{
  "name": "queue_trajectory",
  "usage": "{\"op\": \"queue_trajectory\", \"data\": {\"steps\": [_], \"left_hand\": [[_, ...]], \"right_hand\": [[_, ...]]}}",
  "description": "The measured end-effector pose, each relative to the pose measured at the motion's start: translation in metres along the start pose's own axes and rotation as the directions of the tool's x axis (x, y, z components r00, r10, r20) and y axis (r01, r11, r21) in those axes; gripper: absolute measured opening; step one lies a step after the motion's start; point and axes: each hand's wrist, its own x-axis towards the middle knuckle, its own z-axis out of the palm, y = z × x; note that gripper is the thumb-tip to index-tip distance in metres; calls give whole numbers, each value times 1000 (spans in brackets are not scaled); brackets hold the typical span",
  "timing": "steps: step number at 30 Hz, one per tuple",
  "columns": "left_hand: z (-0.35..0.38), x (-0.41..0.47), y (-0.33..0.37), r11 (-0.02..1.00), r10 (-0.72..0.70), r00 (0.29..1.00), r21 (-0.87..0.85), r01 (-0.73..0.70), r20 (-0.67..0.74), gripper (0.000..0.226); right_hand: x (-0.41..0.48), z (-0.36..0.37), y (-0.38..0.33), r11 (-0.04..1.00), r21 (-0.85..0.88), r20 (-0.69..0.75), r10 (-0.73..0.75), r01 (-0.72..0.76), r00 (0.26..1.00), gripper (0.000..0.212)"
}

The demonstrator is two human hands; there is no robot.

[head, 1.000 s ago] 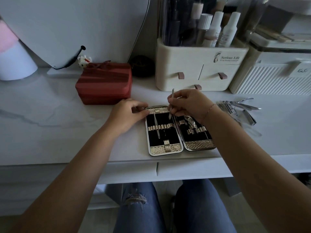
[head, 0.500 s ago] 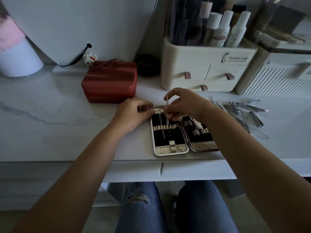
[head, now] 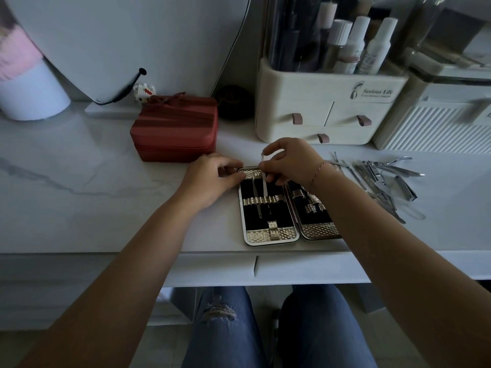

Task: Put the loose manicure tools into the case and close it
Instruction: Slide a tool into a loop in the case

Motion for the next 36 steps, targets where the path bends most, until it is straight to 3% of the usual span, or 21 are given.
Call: {"op": "queue_trajectory", "data": {"steps": [5,8,15,23,30,33,36], "left_hand": [[0,0,1,1000,-3,1000,1,3,4,26],[0,-1,1,1000,0,1000,8,0,2,26],[-1,-1,2,1000,-5,1000,4,5,4,26],[-1,-1,2,1000,-8,1000,4,8,4,25],[0,-1,3,1000,-15,1000,11,15,6,25],[-1,-2,3,1000,-22,1000,-2,22,10,25],[-1,-2,4,1000,-24,1000,-8,24,14,25]], "right_hand": [[0,2,-2,1000,11,-34,18,-18,999,24],[1,2,-2,1000,14,-7,15,-15,1000,15],[1,-1,-4,999,33,86,41,-44,995,14],[-4,-3,-3,998,-14,75,55,-54,996,9],[-4,-6,-7,973,-217,-17,74,-76,997,21],[2,-4,-13,904,-426,-69,19,-47,997,38],[6,3,-19,824,-565,-100,-26,-36,995,38]]}}
